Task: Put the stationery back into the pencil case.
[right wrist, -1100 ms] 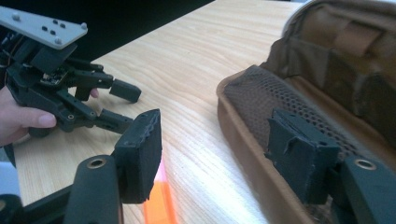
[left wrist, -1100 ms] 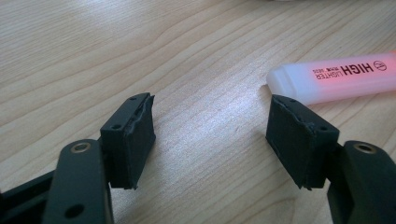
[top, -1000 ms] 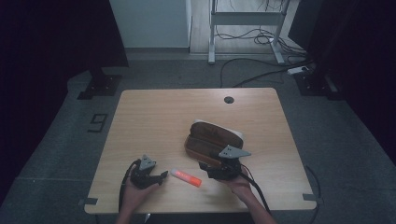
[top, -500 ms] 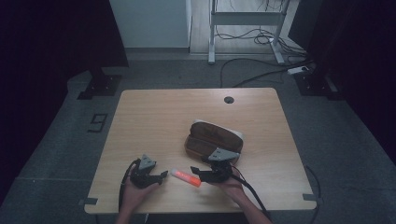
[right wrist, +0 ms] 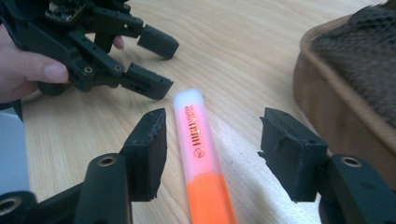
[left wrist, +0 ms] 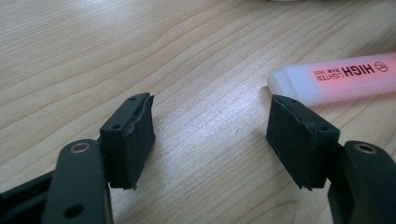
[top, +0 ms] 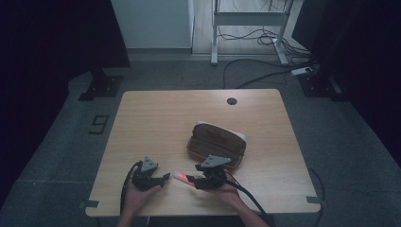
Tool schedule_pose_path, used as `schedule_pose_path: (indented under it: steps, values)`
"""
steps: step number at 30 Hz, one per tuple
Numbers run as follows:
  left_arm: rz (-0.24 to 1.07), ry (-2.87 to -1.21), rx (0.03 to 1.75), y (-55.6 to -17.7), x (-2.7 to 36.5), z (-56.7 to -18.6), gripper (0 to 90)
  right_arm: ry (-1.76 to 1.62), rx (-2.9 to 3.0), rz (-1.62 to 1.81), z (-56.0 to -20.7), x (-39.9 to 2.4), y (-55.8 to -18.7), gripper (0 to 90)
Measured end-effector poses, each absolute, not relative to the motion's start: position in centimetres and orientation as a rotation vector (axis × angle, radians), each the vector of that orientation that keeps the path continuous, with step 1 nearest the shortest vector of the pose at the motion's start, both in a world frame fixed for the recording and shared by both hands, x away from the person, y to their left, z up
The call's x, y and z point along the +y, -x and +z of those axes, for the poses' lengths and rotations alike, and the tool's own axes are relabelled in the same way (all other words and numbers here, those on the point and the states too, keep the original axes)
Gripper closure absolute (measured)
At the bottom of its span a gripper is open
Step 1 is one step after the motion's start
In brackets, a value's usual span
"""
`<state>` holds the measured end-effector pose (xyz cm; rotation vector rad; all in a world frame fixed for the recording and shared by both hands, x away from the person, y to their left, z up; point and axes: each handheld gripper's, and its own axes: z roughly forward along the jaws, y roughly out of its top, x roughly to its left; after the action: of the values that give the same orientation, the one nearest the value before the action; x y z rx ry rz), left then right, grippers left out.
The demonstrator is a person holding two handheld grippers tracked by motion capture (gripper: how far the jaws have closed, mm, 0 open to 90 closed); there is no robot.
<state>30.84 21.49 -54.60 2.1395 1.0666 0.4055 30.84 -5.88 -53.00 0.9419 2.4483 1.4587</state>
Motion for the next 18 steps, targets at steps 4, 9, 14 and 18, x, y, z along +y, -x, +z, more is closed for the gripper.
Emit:
schedule_pose_path:
  steps: [4, 9, 14, 18]
  values:
    - [0.404, -2.139, 1.066, -30.9, 21.5, -54.6, 31.8, -0.931, 2.476, 1.436, -53.4, -5.4, -30.7, 42.3]
    - [0.402, -2.138, 1.067, -30.9, 21.5, -54.6, 31.8, -0.924, 2.509, 1.396, -54.0, -5.0, -30.7, 44.6]
    - [0.402, -2.138, 1.066, -30.9, 21.5, -54.6, 31.8, -0.916, 2.526, 1.361, -54.5, -4.7, -30.6, 47.5]
    - [0.399, -2.136, 1.067, -30.9, 21.5, -54.6, 31.8, -0.908, 2.538, 1.336, -54.8, -4.6, -30.6, 48.9]
